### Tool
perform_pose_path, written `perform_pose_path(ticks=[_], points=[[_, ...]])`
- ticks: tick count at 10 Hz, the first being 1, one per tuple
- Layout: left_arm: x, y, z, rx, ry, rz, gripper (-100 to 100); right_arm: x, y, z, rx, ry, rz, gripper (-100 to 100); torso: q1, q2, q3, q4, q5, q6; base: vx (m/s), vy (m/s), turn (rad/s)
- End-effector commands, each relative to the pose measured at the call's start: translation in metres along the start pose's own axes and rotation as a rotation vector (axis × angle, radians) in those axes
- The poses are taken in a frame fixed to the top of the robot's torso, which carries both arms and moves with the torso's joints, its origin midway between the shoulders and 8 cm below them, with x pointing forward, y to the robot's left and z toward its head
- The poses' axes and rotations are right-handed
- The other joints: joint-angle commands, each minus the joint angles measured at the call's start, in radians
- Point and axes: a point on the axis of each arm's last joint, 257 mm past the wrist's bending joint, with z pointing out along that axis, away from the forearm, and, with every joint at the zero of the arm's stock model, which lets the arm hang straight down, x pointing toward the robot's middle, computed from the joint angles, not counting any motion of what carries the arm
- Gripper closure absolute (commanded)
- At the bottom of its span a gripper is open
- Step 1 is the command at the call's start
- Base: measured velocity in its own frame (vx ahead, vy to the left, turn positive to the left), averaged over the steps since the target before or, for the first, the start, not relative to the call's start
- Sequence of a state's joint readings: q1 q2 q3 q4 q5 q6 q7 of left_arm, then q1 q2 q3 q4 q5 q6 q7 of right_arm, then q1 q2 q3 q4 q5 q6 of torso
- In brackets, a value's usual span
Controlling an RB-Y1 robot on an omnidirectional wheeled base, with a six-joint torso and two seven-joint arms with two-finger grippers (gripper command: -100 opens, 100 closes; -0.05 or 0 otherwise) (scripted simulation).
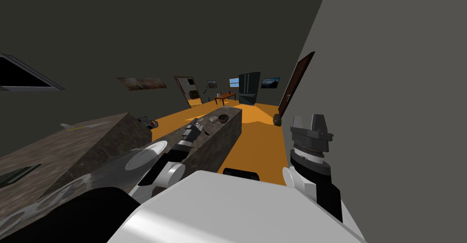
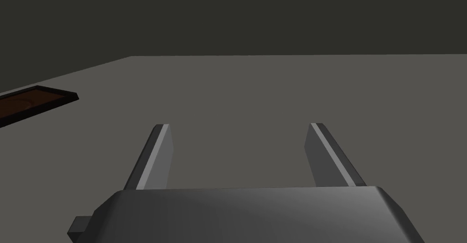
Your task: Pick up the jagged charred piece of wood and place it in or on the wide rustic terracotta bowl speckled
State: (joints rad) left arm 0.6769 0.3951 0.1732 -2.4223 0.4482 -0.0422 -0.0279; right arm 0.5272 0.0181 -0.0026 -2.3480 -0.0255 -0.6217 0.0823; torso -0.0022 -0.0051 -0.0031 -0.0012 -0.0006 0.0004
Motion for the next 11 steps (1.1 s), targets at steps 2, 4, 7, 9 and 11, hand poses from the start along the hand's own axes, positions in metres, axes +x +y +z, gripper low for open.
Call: perform_pose_path(ticks=[2,4,7,9,11], points=[[-0.005,0.018,-0.004,-0.086,0.009,0.019,-100,0.0,0.0,0.0,0.0,0.0,0.0,0,0.001,0.002,0.001,0.0,0.0,0.0,0.041,-0.026,0.026],[-0.009,0.036,-0.01,-0.165,0.019,0.037,-100,0.0,0.0,0.0,0.0,0.0,0.0,0,0.001,0.001,0.001,0.0,0.0,0.0,0.07,-0.042,0.045],[-0.012,0.057,-0.018,-0.258,0.03,0.057,-100,0.0,0.0,0.0,0.0,0.0,0.0,0,0.0,-0.001,-0.001,0.0,0.0,0.0,0.077,-0.044,0.032],[-0.016,0.07,-0.026,-0.321,0.041,0.077,-100,0.0,0.0,0.0,0.0,0.0,0.0,0,0.002,0.002,0.001,0.0,0.0,0.0,0.037,-0.016,0.012],[-0.019,0.086,-0.037,-0.401,0.054,0.099,-100,0.0,0.0,0.0,0.0,0.0,0.0,0,0.001,0.0,0.0,0.0,0.0,0.0,0.081,-0.034,0.028]])
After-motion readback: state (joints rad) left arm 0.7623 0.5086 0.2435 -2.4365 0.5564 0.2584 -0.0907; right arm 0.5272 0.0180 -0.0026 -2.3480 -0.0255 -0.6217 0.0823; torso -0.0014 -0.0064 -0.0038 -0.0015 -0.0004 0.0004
